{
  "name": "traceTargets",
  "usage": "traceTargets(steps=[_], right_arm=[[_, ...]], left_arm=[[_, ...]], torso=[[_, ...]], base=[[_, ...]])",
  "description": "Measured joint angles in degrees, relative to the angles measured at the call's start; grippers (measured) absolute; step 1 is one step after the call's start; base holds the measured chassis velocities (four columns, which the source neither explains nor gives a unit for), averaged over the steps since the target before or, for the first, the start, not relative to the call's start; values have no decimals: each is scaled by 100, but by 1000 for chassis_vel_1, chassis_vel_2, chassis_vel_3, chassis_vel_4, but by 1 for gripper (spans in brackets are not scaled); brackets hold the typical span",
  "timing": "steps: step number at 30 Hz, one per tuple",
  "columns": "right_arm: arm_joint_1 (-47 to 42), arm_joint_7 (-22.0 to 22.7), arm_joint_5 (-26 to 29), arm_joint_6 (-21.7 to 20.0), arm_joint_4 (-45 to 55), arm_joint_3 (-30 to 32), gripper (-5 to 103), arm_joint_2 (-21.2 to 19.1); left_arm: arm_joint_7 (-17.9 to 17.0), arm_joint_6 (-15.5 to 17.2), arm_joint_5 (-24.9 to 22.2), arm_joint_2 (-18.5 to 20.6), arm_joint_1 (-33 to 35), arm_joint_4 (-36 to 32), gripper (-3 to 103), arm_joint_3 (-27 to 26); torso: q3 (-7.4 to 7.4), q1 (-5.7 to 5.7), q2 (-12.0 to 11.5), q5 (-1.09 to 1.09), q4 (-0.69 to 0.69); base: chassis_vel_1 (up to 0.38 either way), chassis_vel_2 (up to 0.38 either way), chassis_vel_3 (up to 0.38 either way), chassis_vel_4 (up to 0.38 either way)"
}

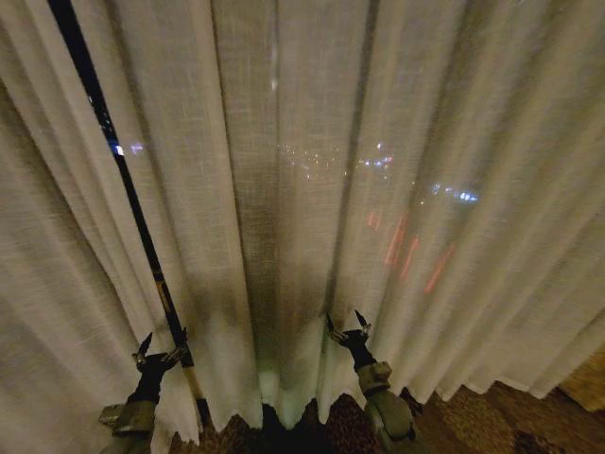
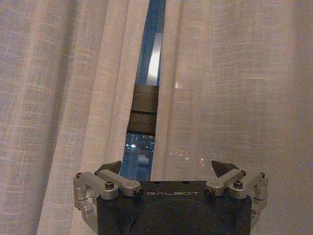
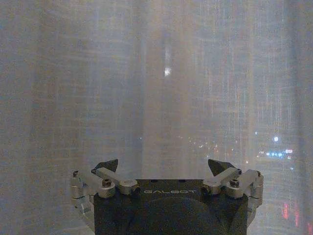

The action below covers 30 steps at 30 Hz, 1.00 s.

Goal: Open the curtains by pulling them apart, changing their state from closed to fully open.

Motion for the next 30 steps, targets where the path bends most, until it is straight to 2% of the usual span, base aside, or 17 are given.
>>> traceTargets(steps=[3,9,15,17,19,20,23,25,27,28,30], right_arm=[[513,156,238,-125,-346,-183,100,-44],[802,281,502,-196,-480,-314,100,12],[924,279,544,-194,-627,-324,100,67],[952,269,547,-185,-661,-314,103,72],[967,219,549,-165,-676,-308,95,68],[967,219,549,-165,-676,-308,95,68],[974,196,546,-119,-678,-319,79,98],[965,192,538,-107,-677,-325,79,106],[927,180,520,-83,-666,-342,68,121],[927,180,520,-83,-666,-342,68,121],[897,166,499,-56,-655,-341,57,133]], left_arm=[[1,0,0,0,-1,0,100,1],[0,0,0,0,-4,0,100,0],[0,0,0,0,-3,0,100,1],[0,0,0,0,-3,0,100,0],[0,0,0,0,-3,0,100,1],[0,0,0,0,-3,0,100,1],[0,0,0,0,-3,0,100,1],[0,0,0,0,-3,0,100,1],[0,0,0,0,-3,0,100,0],[0,0,0,0,-3,0,100,0],[0,0,0,0,-3,0,100,1]], torso=[[2,7,-3,0,2],[5,15,-8,-3,1],[3,10,-6,-2,1],[3,9,-5,-1,1],[3,9,-5,-1,0],[3,9,-5,-1,0],[3,10,-5,-2,1],[3,10,-5,-3,1],[3,10,-5,-2,1],[3,10,-5,-2,1],[3,10,-5,-2,1]], base=[[3,-21,-11,9],[-3,6,3,-9],[0,0,0,0],[0,0,0,0],[0,0,0,0],[0,0,0,0],[0,0,0,0],[0,0,0,0],[0,0,0,0],[0,0,0,0],[0,0,0,0]])
